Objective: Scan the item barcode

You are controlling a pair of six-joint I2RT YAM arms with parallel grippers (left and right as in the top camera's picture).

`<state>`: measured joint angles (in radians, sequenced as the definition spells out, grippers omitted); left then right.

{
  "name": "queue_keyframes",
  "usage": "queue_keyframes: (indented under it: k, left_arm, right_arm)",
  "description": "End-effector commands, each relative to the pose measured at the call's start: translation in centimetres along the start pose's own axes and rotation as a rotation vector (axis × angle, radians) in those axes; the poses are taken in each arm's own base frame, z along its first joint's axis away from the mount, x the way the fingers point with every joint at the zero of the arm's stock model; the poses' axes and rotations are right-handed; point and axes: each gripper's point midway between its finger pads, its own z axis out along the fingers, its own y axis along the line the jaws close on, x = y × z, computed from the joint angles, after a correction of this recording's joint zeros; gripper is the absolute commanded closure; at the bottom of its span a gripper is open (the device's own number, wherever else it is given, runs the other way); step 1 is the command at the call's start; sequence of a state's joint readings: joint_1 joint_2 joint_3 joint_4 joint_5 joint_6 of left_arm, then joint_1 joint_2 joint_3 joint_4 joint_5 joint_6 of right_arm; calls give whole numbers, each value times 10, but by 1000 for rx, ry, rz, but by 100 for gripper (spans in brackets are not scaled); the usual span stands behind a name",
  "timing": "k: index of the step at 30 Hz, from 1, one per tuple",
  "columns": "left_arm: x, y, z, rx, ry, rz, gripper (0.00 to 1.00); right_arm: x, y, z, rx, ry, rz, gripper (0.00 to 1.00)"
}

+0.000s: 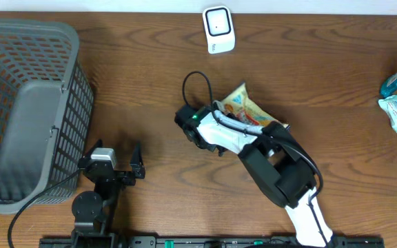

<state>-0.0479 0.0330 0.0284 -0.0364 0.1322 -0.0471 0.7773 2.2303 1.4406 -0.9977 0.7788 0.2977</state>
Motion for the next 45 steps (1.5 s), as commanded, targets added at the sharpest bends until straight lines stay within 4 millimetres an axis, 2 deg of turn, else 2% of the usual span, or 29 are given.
queue_keyframes:
  k: [1, 3, 4, 5, 7, 10, 12, 13, 16, 18, 20, 24, 26, 35, 40, 45]
  left_arm:
    - [16, -1, 2, 9, 43, 10, 2]
    - [16, -1, 2, 9, 42, 10, 2]
    - [16, -1, 2, 9, 43, 10, 2]
    - [16, -1, 2, 9, 42, 10, 2]
    - [16, -1, 2, 9, 42, 10, 2]
    - [16, -1, 2, 9, 42, 10, 2]
    - [16, -1, 2, 9, 43, 10, 2]
    - [16, -1, 2, 9, 42, 10, 2]
    - [16, -1, 2, 9, 43, 10, 2]
    - [16, -1, 2, 9, 43, 10, 2]
    - [16, -1, 2, 9, 42, 10, 2]
    - [16, -1, 2, 9, 42, 10, 2]
    - [16, -1, 2, 9, 43, 10, 2]
    - [16, -1, 2, 9, 43, 10, 2]
    - [16, -1, 2, 9, 43, 10, 2]
    - [16, -1, 2, 9, 43, 10, 2]
  right_arm:
    - [34, 68, 15, -399, 196, -41, 99]
    - [24, 75, -5, -572, 175, -56, 99]
    - [16, 74, -22, -680, 145, -57, 99]
    - [12, 71, -34, -752, 122, -57, 99]
    - [-1, 57, -73, -936, 41, -54, 99]
    - [-14, 18, -138, -1202, -130, -37, 99]
    - [-17, -16, -181, -1375, -280, -18, 99]
    - [-15, -42, -204, -1481, -356, 22, 99]
    - [-5, -83, -236, -1710, -474, 68, 99]
    - [1, -98, -251, -1849, -546, 61, 99]
    - [4, -109, -256, -1969, -573, 89, 99]
    - [4, -114, -256, -2144, -570, 157, 99]
    - [5, -117, -260, -2223, -674, 140, 99]
    - [22, -81, -239, -2054, -1084, -72, 99]
    - [33, -65, -237, -2065, -1077, -96, 99]
    - [40, -63, -239, -2112, -981, -52, 99]
